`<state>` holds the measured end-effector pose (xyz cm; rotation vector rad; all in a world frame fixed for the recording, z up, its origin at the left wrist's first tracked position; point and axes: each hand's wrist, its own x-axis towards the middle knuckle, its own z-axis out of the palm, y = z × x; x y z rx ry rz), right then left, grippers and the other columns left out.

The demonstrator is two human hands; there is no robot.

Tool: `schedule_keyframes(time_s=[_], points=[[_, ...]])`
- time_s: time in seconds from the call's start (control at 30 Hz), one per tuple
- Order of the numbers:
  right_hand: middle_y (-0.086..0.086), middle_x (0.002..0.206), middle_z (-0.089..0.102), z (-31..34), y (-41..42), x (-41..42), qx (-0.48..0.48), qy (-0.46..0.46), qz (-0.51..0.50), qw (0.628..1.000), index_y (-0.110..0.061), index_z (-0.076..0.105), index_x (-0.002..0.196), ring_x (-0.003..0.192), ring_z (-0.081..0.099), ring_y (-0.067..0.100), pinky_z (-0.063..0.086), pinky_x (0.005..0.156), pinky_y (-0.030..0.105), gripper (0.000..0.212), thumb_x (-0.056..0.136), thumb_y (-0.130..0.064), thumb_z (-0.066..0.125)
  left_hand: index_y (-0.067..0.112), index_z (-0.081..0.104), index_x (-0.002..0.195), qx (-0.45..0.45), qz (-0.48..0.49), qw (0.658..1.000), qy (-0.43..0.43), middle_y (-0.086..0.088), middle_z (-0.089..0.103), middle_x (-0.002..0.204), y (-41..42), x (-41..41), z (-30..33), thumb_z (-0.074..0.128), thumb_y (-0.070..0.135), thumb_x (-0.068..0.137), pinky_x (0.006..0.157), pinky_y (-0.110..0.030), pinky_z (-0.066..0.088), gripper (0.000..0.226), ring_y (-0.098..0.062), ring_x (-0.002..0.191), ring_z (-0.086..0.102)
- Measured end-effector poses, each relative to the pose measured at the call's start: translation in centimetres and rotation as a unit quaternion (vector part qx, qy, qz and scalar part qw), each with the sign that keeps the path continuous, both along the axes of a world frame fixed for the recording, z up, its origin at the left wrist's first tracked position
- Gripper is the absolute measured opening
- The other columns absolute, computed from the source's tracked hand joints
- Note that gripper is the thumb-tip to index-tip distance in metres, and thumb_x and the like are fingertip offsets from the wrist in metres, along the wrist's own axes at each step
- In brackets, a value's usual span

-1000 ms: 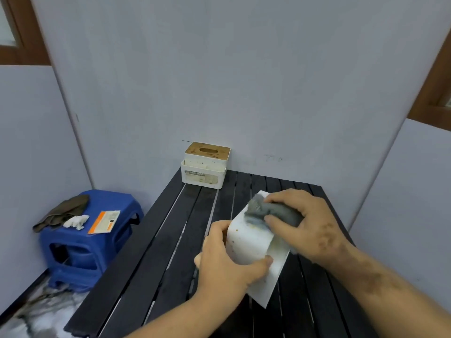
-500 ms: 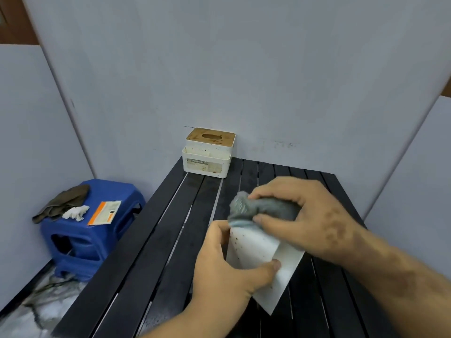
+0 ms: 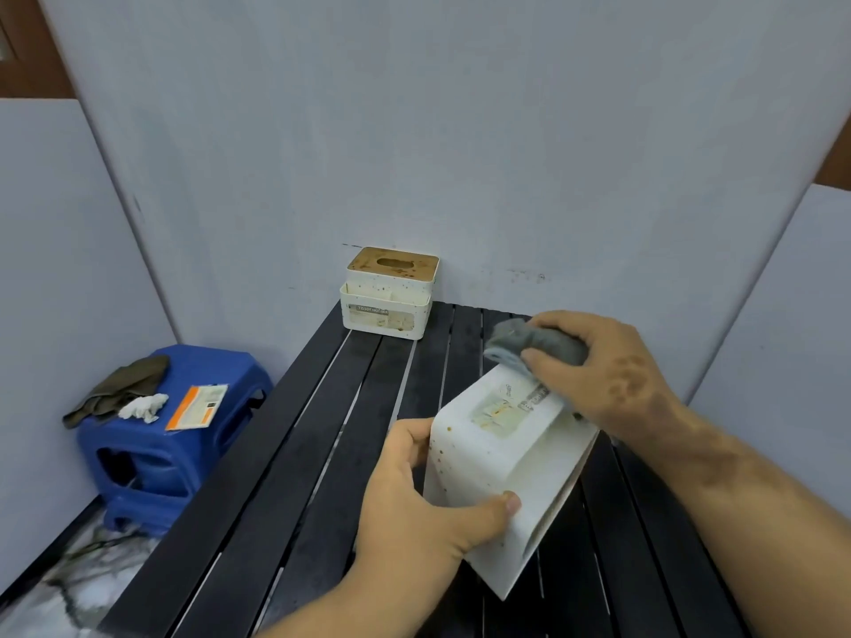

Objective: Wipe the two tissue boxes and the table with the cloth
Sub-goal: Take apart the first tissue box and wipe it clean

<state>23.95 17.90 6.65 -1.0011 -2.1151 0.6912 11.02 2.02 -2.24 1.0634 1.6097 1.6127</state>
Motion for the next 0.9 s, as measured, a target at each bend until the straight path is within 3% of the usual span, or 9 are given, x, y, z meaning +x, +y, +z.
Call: schedule_keyframes(time_s=[0.07,0.13,0.27,0.43,0.5,0.6,0.77,0.83,0.9], points=[[-0.012,0.089,0.069,-0.8,0.3,0.2,-0.003,-0.024,-0.048,0.999,-0.034,0.068,0.096,0.084,0.065,0.012,0.053,0.073,0.029,0.009,0.088,-0.029,0.071,0.027,0.064,0.103,0.0,-0.012,1.0,0.005,0.014,0.075,0.104,-0.1,0.0,0.1,0.097,0.005,0.054,0.072,-0.005,0.049,0.063,0.003,0.098,0.067],[-0.008,0.101,0.066,-1.3,-1.1,-0.1,0.086,-0.094,-0.037,0.991,-0.033,0.065,0.108,0.096,0.061,0.016,0.051,0.087,0.035,0.02,0.088,-0.037,0.066,0.029,0.063,0.101,0.006,-0.014,1.0,0.008,0.013,0.075,0.103,-0.2,-0.1,0.0,0.098,0.007,0.053,0.072,-0.005,0.048,0.064,0.002,0.097,0.067],[-0.02,0.1,0.067,-0.6,-3.8,-0.8,0.107,-0.089,0.14,0.98,-0.037,0.067,0.108,0.099,0.06,0.004,0.048,0.09,0.03,0.028,0.081,-0.041,0.067,0.042,0.063,0.092,0.01,-0.007,1.0,0.022,0.012,0.075,0.1,-0.3,0.0,0.1,0.096,0.021,0.045,0.072,-0.009,0.048,0.061,0.0,0.094,0.067],[-0.013,0.082,0.071,-0.9,1.6,1.2,-0.032,0.007,-0.007,0.999,-0.033,0.071,0.091,0.076,0.067,0.007,0.053,0.064,0.017,0.008,0.086,-0.028,0.074,0.03,0.063,0.099,-0.006,-0.01,1.0,0.028,0.015,0.074,0.101,-0.5,0.0,0.1,0.098,0.011,0.048,0.069,-0.003,0.046,0.065,0.004,0.095,0.066],[-0.006,0.079,0.073,-1.6,2.7,1.9,-0.115,0.044,-0.01,0.992,-0.03,0.073,0.089,0.074,0.069,0.014,0.055,0.063,0.024,0.001,0.089,-0.029,0.073,0.031,0.062,0.099,-0.013,-0.012,0.999,0.041,0.017,0.074,0.102,-0.7,-0.1,0.0,0.099,0.011,0.05,0.069,-0.002,0.044,0.064,0.005,0.097,0.064],[0.009,0.082,0.074,-2.3,3.0,2.4,-0.226,0.115,0.015,0.967,-0.027,0.077,0.092,0.073,0.07,0.022,0.058,0.062,0.033,0.009,0.093,-0.026,0.068,0.035,0.061,0.098,-0.018,-0.012,0.999,0.046,0.018,0.073,0.101,-0.9,-0.2,-0.1,0.099,0.015,0.05,0.067,-0.001,0.042,0.064,0.006,0.097,0.063],[0.03,0.105,0.069,-3.0,3.4,3.0,-0.296,0.137,0.016,0.945,-0.019,0.077,0.101,0.085,0.066,0.036,0.054,0.08,0.055,0.017,0.094,-0.029,0.065,0.046,0.058,0.093,-0.015,-0.015,0.998,0.059,0.02,0.072,0.102,-0.9,-0.3,0.0,0.098,0.022,0.049,0.068,-0.001,0.042,0.064,0.007,0.097,0.062],[0.023,0.1,0.072,-2.7,3.0,2.8,-0.253,0.112,0.021,0.961,-0.023,0.077,0.099,0.084,0.068,0.032,0.056,0.075,0.045,0.012,0.094,-0.027,0.066,0.045,0.057,0.095,-0.013,-0.02,0.998,0.062,0.02,0.071,0.104,-0.8,-0.6,0.0,0.096,0.032,0.046,0.07,-0.002,0.043,0.064,0.006,0.099,0.062],[0.003,0.09,0.074,-1.9,2.3,2.5,-0.134,0.043,0.009,0.99,-0.032,0.074,0.094,0.081,0.07,0.019,0.055,0.066,0.028,0.008,0.09,-0.026,0.07,0.044,0.056,0.098,-0.012,-0.019,0.998,0.064,0.02,0.071,0.103,-0.8,-0.7,0.1,0.095,0.037,0.045,0.071,-0.007,0.045,0.066,0.004,0.099,0.062]])
